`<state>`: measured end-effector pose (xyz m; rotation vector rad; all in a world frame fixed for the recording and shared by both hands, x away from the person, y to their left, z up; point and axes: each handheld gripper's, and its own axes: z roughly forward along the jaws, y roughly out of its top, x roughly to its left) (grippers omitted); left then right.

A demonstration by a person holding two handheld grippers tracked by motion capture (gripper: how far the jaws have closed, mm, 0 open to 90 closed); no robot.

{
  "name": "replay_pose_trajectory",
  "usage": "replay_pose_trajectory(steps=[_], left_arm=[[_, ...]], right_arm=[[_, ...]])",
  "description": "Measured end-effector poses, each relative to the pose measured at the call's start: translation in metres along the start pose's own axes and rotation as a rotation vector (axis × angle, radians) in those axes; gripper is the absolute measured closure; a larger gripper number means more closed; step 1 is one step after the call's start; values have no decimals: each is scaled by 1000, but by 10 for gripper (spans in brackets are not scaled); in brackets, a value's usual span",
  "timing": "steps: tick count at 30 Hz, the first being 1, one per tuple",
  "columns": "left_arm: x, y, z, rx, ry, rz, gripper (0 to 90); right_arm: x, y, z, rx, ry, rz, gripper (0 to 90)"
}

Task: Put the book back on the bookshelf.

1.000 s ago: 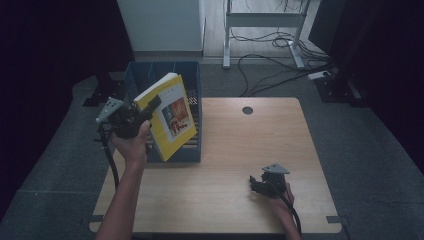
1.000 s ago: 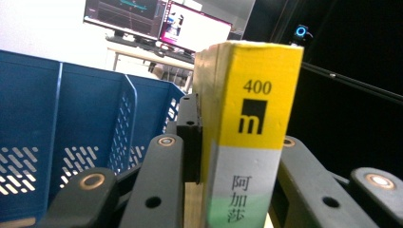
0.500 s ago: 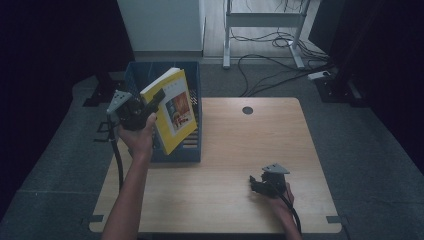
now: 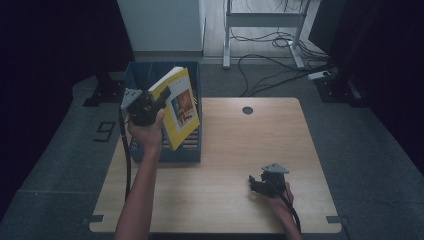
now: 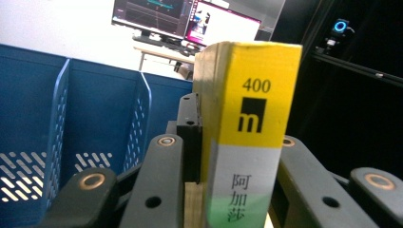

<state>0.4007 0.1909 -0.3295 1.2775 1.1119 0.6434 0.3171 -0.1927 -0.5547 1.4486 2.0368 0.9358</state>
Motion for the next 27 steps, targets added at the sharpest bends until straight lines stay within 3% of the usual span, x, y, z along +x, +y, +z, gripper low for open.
replay_pose_trajectory(steps=[10, 19, 27], left_arm=[[6, -7, 8, 28, 18, -16, 751], [9, -15, 20, 47, 68, 0, 751], [10, -21, 32, 53, 68, -10, 751]], right_arm=[[0, 0, 0, 0, 0, 0, 228], [1, 0, 0, 0, -4, 5, 228], [1, 0, 0, 0, -4, 6, 228]])
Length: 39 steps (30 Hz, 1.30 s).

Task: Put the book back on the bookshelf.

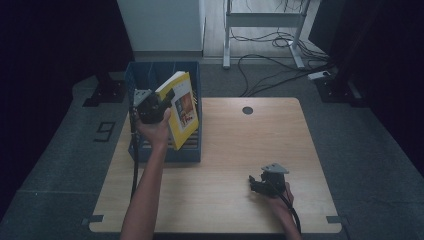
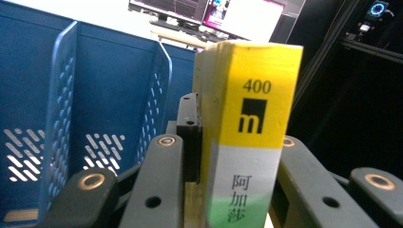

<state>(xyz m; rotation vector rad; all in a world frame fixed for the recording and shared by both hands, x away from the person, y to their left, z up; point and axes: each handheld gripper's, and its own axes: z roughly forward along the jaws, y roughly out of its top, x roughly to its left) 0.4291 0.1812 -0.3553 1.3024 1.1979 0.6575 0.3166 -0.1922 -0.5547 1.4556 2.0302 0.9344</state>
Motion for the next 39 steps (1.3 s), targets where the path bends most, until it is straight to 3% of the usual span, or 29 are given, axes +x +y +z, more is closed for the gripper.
replay_pose_trajectory(steps=[9, 20, 39], left_arm=[[3, -3, 11, 8, 18, -13, 750], [5, -7, 31, 25, 63, 24, 750], [3, -17, 62, 36, 100, 41, 750]], right_arm=[[0, 0, 0, -1, 0, -1, 229], [0, 0, 0, 0, 1, -2, 228], [0, 0, 0, 0, 0, -3, 229]])
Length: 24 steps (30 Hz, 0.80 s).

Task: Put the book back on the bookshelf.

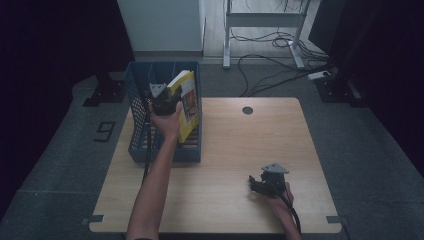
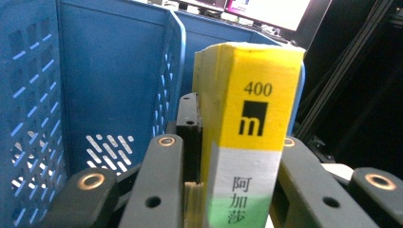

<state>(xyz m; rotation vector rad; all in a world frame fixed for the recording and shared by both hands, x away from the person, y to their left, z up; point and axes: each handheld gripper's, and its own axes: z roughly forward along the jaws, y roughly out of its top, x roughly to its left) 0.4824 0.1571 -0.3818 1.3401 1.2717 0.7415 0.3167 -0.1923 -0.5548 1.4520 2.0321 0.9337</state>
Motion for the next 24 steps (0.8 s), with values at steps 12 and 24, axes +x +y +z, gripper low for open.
replay_pose_trajectory(steps=[12, 24], left_arm=[[-5, -17, 14, 18, 21, 1, 749], [-8, -28, 17, 21, 13, -1, 743]], right_arm=[[0, 0, 0, 1, 0, 2, 229], [0, 0, 0, 0, 0, 2, 230]])
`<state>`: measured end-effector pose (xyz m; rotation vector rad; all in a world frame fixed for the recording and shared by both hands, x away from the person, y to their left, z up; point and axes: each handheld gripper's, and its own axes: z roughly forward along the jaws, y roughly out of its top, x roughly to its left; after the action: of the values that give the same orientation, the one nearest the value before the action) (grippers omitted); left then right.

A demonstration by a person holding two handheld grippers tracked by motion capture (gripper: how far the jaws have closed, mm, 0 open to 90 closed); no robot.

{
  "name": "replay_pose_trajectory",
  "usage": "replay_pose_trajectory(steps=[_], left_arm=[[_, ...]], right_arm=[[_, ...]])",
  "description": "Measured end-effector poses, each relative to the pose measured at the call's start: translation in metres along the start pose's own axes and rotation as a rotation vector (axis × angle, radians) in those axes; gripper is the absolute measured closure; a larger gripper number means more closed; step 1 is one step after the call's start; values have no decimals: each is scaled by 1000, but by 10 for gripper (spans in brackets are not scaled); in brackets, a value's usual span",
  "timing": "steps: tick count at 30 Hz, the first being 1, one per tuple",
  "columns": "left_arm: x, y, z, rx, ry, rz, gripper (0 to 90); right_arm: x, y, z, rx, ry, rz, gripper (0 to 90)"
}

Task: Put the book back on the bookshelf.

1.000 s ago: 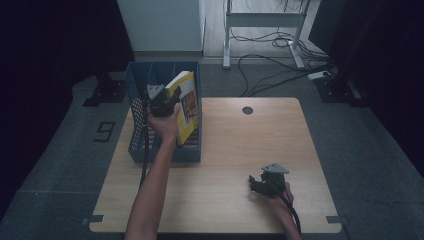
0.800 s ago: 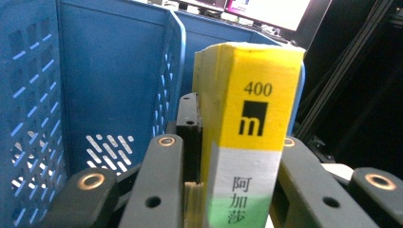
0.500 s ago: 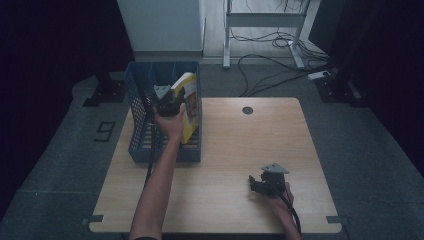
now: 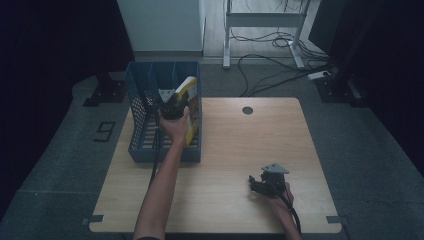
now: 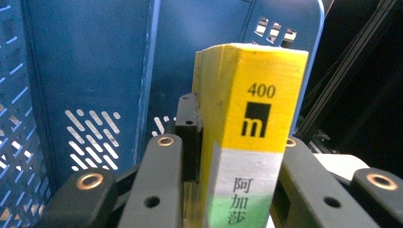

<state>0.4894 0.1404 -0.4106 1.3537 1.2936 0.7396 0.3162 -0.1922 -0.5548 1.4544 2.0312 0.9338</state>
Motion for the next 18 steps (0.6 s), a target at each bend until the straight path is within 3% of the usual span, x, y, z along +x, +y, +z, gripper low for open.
replay_pose_trajectory(steps=[8, 18], left_arm=[[0, -7, -12, -4, -31, -9, 726], [9, -18, -43, 49, -61, -5, 706]], right_arm=[[0, 0, 0, -1, 0, 0, 230], [0, 0, 0, 0, 0, 0, 230]])
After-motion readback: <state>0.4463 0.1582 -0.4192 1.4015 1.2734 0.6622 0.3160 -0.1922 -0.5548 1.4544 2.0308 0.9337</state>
